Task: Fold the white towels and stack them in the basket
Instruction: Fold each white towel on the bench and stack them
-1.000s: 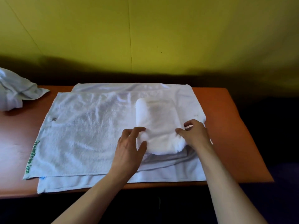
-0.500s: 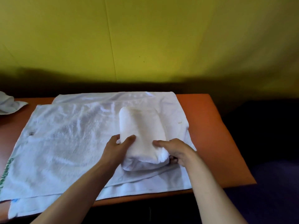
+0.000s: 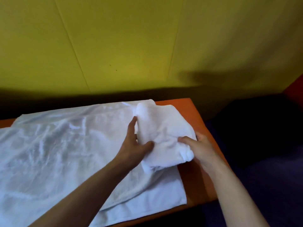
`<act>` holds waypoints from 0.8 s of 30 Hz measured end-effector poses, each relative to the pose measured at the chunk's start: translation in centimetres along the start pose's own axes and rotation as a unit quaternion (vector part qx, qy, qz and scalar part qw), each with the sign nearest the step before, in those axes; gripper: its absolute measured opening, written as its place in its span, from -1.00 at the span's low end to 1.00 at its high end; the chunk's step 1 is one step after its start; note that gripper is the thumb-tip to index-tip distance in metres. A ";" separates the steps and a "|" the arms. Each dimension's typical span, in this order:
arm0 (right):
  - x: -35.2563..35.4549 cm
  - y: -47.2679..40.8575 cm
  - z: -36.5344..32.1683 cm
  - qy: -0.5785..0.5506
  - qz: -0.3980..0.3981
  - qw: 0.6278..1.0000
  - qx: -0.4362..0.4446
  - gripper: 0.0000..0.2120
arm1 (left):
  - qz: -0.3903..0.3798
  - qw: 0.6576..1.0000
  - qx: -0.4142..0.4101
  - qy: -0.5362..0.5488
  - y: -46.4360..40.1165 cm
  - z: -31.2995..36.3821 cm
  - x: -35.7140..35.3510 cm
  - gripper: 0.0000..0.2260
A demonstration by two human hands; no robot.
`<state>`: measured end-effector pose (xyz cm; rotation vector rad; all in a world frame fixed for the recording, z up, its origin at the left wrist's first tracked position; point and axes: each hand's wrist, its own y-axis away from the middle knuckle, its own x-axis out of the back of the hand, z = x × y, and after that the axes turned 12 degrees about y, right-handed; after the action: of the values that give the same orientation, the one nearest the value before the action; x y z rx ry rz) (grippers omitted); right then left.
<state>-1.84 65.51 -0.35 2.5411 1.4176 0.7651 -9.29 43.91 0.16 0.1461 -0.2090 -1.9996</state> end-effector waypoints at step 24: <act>0.9 -10.2 4.1 0.503 0.109 0.839 0.177 -0.42 | 0.017 0.870 -0.138 -0.473 -12.3 -5.0 -8.5 -0.45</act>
<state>-7.16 72.37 -7.12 2.6642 1.5778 2.3266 -15.58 56.29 -7.29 -1.0359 -0.5297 -1.8869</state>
